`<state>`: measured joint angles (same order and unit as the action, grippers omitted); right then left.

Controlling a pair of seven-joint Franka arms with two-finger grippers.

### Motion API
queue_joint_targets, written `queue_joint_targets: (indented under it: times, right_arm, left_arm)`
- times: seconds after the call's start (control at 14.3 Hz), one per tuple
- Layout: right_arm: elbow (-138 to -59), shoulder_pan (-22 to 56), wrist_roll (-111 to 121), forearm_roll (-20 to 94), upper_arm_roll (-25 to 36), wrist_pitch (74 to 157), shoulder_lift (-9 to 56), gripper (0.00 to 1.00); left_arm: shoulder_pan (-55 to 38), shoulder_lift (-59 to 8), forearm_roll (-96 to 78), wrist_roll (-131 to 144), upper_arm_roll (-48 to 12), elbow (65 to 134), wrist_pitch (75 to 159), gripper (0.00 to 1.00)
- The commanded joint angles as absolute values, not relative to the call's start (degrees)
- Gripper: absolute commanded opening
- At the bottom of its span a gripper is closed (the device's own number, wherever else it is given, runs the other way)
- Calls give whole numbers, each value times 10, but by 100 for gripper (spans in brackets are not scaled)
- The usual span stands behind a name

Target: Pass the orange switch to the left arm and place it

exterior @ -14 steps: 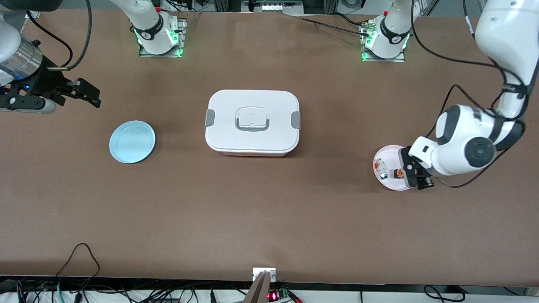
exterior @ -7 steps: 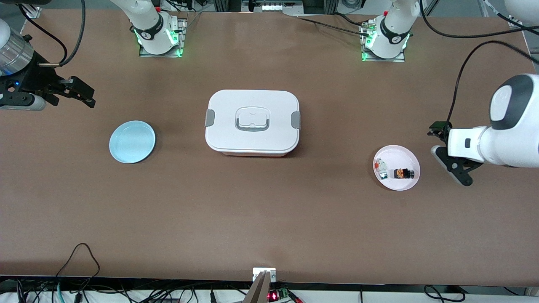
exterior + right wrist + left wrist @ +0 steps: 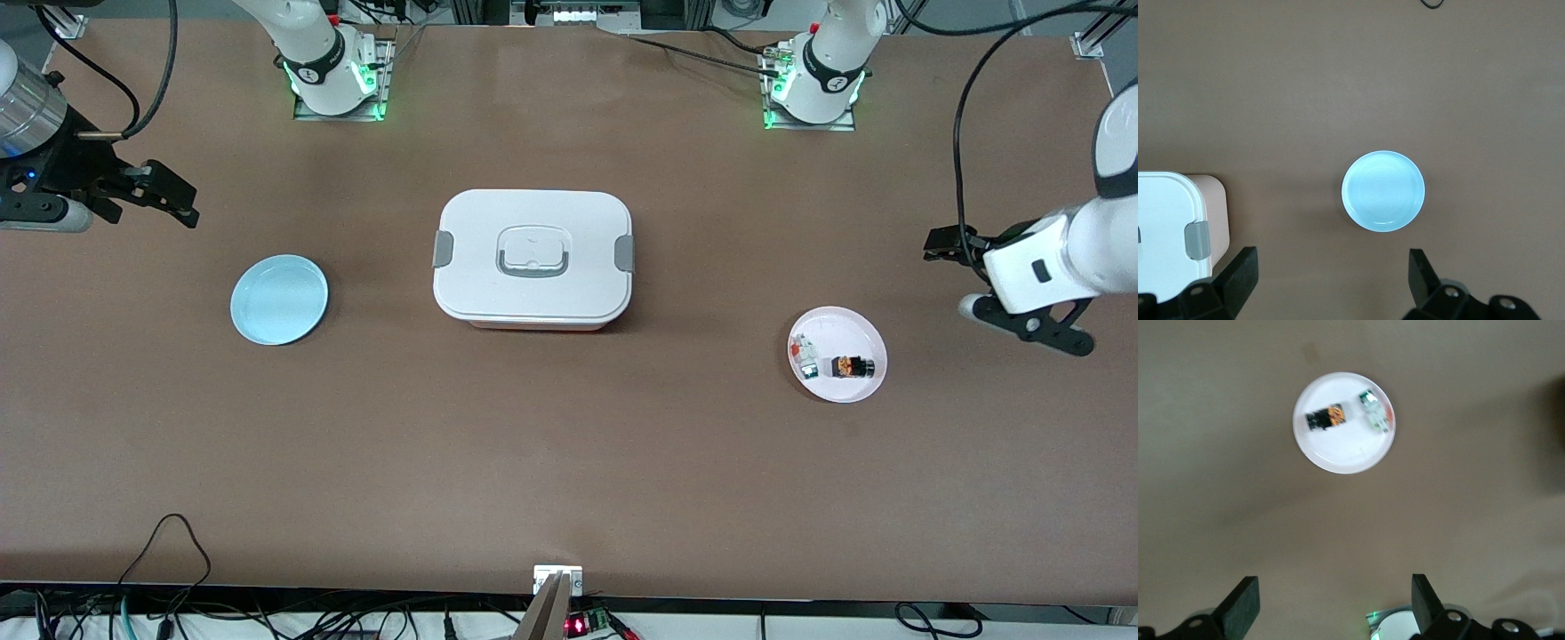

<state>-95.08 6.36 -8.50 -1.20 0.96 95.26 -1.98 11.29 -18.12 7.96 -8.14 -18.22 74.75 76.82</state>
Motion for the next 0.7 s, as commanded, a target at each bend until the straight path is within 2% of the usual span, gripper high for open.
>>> queue_joint_targets:
  times: [0.0,0.14,0.21,0.35,0.63]
  right_arm:
    - [-940,63,-87,-11,11,946,-20,100]
    - [-940,62,-87,-11,11,946,-20,100]
    - [-940,63,-87,-11,11,946,-20,100]
    - [-940,64,-88,-11,11,948,-19,100]
    - [-940,65,-88,-11,10,947,-20,100]
  left_arm:
    - [-1,-120,44,-35,-35,813,831,100]
    - [-41,-50,19,-28,25,923,937,100]
    - [-45,-21,20,-18,30,964,972,100]
    - [-39,24,21,-16,28,1026,989,100]
    - [-27,32,22,-15,-1,1034,995,100]
